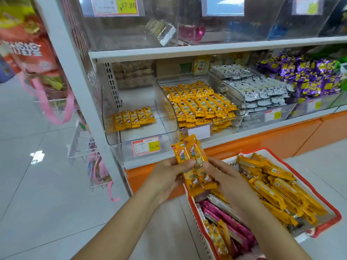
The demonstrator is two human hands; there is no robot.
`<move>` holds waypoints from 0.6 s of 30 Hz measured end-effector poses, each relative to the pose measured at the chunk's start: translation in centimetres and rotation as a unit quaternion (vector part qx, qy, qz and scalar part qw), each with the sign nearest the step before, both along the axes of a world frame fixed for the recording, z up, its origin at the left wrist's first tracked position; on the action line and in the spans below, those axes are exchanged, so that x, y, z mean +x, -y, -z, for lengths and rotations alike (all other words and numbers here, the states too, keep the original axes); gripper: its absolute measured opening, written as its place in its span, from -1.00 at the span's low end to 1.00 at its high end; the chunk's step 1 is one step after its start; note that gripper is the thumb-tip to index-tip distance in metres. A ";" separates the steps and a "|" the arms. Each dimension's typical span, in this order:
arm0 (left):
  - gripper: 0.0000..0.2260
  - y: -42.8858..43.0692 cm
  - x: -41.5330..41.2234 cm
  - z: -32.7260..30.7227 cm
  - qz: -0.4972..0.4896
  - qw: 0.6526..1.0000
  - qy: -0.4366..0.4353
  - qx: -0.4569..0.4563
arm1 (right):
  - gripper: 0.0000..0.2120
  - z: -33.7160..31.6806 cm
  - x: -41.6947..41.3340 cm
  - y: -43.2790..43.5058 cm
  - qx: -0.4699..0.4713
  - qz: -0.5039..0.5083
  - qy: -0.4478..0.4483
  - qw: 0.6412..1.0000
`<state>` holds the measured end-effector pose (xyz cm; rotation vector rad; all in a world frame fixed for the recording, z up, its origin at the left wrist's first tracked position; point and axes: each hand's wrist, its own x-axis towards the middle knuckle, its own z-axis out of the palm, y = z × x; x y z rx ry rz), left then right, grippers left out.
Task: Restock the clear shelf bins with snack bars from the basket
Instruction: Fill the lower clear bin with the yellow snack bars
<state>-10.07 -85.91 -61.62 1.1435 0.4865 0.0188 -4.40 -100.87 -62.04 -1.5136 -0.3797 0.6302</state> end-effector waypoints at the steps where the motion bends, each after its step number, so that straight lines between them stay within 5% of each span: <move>1: -0.65 -0.2 0.0 -0.2 0.000 1.000 0.005 -0.017 | -0.81 -0.4 0.2 -0.3 -0.007 -0.004 0.031 0.999; 6: -0.69 -1.7 0.0 -2.0 -0.045 0.998 0.040 -0.018 | -0.58 -2.7 0.2 -2.6 -0.108 -0.040 0.299 0.947; 10: -0.76 -3.8 0.0 -3.3 -0.124 0.989 0.067 0.034 | -0.25 -4.5 0.4 -6.6 -0.247 -0.042 0.472 0.845; 14: -0.80 -6.4 -0.3 -4.5 -0.160 0.975 0.126 0.090 | -0.28 -6.4 0.8 -11.4 -0.213 -0.036 0.512 0.831; 18: -0.78 -10.2 -1.2 -4.9 -0.224 0.954 0.082 0.183 | -0.39 -8.9 3.3 -16.1 -0.231 -0.096 0.398 0.883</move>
